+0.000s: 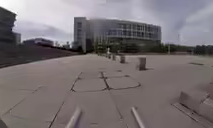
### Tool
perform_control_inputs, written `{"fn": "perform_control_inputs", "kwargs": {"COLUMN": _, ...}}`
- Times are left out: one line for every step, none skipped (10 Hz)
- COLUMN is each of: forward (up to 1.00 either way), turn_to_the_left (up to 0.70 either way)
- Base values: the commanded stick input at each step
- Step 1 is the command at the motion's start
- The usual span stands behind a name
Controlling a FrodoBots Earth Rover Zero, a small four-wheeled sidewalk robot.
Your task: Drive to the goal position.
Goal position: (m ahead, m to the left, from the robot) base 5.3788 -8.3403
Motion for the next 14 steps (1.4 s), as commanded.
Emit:
{"fn": "perform_control_inputs", "kwargs": {"forward": 1.0, "turn_to_the_left": -0.27}}
{"fn": "perform_control_inputs", "kwargs": {"forward": 1.0, "turn_to_the_left": -0.27}}
{"fn": "perform_control_inputs", "kwargs": {"forward": 1.0, "turn_to_the_left": -0.27}}
{"fn": "perform_control_inputs", "kwargs": {"forward": 1.0, "turn_to_the_left": -0.27}}
{"fn": "perform_control_inputs", "kwargs": {"forward": 1.0, "turn_to_the_left": -0.27}}
{"fn": "perform_control_inputs", "kwargs": {"forward": 1.0, "turn_to_the_left": -0.27}}
{"fn": "perform_control_inputs", "kwargs": {"forward": 1.0, "turn_to_the_left": -0.27}}
{"fn": "perform_control_inputs", "kwargs": {"forward": 1.0, "turn_to_the_left": -0.27}}
{"fn": "perform_control_inputs", "kwargs": {"forward": 1.0, "turn_to_the_left": -0.27}}
{"fn": "perform_control_inputs", "kwargs": {"forward": 1.0, "turn_to_the_left": -0.27}}
{"fn": "perform_control_inputs", "kwargs": {"forward": 1.0, "turn_to_the_left": -0.27}}
{"fn": "perform_control_inputs", "kwargs": {"forward": 1.0, "turn_to_the_left": -0.27}}
{"fn": "perform_control_inputs", "kwargs": {"forward": 1.0, "turn_to_the_left": -0.27}}
{"fn": "perform_control_inputs", "kwargs": {"forward": 1.0, "turn_to_the_left": -0.27}}
